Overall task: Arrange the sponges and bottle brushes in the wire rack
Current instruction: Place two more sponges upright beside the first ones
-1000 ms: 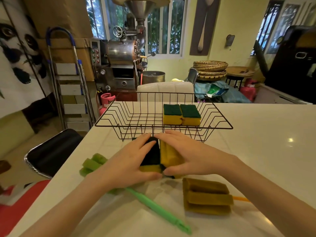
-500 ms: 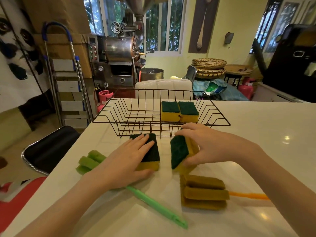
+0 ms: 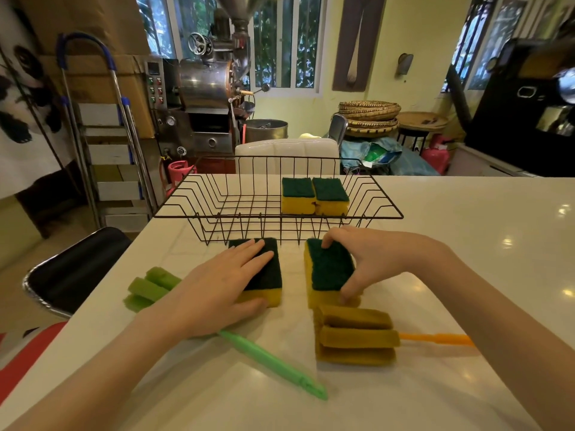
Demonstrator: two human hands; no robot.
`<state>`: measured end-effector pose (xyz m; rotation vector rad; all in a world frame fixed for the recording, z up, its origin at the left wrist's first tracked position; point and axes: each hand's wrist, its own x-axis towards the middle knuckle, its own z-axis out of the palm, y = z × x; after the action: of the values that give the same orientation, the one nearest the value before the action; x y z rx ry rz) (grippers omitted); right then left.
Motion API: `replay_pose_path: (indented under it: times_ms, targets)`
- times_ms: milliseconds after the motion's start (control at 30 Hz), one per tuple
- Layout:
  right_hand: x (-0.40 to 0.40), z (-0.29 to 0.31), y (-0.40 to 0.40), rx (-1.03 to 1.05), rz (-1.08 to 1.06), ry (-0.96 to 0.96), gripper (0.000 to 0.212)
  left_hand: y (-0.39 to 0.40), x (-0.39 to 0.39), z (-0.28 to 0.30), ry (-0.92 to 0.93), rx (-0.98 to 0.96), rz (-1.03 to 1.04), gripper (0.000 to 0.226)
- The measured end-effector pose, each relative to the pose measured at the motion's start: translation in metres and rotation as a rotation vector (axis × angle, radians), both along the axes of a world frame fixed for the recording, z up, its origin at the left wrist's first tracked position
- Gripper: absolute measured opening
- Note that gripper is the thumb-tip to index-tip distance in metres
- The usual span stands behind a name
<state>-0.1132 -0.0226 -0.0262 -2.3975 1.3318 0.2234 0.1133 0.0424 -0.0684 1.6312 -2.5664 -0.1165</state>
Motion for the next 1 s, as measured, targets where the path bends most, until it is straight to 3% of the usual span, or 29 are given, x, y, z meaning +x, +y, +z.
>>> replay_pose_path:
  times_ms: [200, 433, 733, 1000]
  targets:
    - [0.004, 0.009, 0.004, 0.001, 0.04, -0.043, 0.07, -0.01, 0.006, 0.02, 0.201, 0.185, 0.035, 0.058]
    - [0.014, 0.007, -0.006, 0.037, 0.031, 0.029, 0.068, -0.037, 0.013, 0.039, 0.095, 0.378, 0.053, 0.053]
    - [0.008, 0.008, -0.011, -0.04, 0.054, -0.029, 0.063, -0.039, 0.01, 0.035, 0.099, 0.259, 0.014, 0.05]
    - [-0.014, 0.03, -0.015, 0.069, 0.055, -0.338, 0.049, -0.029, 0.012, 0.073, 0.313, 0.145, -0.104, 0.057]
